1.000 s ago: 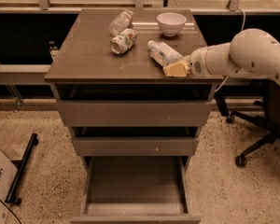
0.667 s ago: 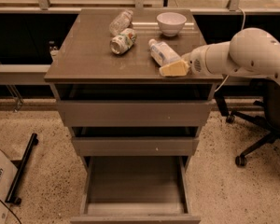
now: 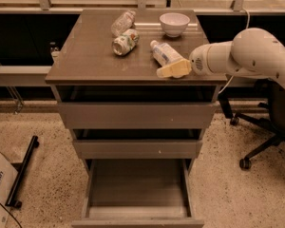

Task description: Place blue plastic bottle into bottom drawer

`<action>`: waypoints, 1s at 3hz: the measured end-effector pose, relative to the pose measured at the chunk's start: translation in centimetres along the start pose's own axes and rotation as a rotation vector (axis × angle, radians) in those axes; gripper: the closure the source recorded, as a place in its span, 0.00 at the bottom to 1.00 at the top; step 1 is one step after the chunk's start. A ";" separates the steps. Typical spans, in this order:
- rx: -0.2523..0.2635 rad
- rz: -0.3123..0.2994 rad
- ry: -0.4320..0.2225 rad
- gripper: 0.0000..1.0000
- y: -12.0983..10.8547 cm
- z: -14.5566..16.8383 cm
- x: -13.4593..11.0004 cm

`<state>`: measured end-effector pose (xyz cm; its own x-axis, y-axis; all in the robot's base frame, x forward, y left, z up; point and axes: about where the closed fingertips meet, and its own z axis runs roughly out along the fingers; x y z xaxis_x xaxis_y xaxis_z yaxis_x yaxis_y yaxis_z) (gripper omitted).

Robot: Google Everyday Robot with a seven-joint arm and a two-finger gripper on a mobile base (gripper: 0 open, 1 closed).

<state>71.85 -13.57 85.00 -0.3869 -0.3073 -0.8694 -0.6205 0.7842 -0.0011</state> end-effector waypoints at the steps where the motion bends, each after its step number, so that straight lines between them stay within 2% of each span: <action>1: -0.003 0.010 -0.011 0.00 -0.1 0.8 -0.3; 2: -0.013 0.013 -0.011 0.18 0.0 1.7 -0.4; 3: -0.007 0.002 -0.002 0.41 0.2 1.1 -0.5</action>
Offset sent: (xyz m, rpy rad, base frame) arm 0.0185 0.0127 -0.0060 0.0253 0.0048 0.0057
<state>72.67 -12.61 84.91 -0.3868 -0.3045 -0.8704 -0.6245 0.7810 0.0043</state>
